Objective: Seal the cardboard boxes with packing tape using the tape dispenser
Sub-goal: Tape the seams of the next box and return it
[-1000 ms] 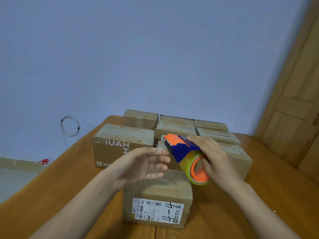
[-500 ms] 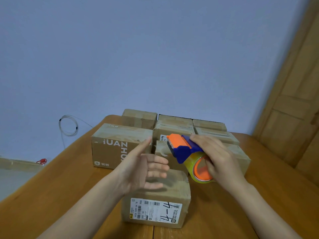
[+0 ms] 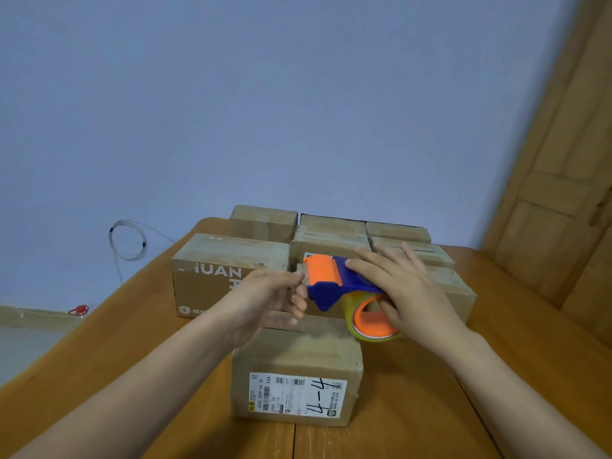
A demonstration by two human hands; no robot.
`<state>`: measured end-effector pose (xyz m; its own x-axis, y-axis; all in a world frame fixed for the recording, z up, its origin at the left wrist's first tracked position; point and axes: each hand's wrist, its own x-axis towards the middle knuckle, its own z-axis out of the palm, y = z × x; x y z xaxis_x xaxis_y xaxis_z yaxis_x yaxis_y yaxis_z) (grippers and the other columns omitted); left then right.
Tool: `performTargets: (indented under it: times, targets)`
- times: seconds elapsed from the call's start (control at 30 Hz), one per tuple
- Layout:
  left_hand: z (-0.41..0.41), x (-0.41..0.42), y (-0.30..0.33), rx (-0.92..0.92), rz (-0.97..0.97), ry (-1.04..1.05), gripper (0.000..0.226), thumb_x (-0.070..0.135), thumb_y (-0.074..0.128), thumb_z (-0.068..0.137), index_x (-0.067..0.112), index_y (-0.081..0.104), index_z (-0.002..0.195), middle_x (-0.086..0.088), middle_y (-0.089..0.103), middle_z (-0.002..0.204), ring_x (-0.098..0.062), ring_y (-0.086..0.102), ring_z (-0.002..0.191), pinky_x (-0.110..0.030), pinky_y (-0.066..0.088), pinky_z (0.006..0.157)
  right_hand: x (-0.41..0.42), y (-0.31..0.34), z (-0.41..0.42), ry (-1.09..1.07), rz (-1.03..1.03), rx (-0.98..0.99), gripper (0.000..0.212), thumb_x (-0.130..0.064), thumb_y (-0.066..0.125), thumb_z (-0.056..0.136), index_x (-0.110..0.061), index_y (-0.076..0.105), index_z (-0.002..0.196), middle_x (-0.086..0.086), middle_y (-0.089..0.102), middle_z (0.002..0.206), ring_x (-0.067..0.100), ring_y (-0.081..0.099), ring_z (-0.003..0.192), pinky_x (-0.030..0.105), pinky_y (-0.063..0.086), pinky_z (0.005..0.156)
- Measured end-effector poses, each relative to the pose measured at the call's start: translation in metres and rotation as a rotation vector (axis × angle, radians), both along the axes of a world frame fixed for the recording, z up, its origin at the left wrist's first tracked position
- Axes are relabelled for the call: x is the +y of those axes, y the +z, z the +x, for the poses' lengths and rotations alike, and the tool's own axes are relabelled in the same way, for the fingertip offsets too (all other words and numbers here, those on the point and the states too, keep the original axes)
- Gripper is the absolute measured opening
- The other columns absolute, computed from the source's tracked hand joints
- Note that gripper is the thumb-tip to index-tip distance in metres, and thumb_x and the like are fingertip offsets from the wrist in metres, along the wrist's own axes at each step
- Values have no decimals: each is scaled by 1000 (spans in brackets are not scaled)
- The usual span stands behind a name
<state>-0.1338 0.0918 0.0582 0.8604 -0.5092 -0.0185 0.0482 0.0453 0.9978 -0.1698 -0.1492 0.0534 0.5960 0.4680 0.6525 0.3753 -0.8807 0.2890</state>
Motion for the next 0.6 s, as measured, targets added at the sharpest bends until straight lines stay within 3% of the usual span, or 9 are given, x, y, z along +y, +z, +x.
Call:
performTargets:
  times: [0.07,0.17,0.33,0.6]
  targets:
    - [2,3,-1,1,34,5,35,19,50,97,10,62,65,-9,59,62,-16,55,57,-30,46,63,0,-1,-1,26,17,57,61,-12,54,74,-27,42,131,6,63,124,29,61,104,44,54,81]
    - [4,7,-4,-31,97,17,37,18,51,96,11,64,63,-6,59,60,-13,54,55,-28,44,62,1,-5,0,28,10,81,83,5,74,65,-27,41,134,9,65,114,31,64,91,33,53,63]
    - [6,14,-7,-55,159,15,33,16,53,95,7,66,65,-5,59,56,-11,51,49,-18,41,49,3,-11,5,44,-3,67,93,12,74,63,-30,40,138,10,63,109,32,62,86,34,51,59]
    - [23,36,-13,-72,292,44,31,23,57,92,14,64,63,-4,56,57,-14,51,53,-27,38,59,-18,-16,-5,-21,-94,93,100,4,84,58,-29,38,140,11,63,113,28,63,92,30,50,64]
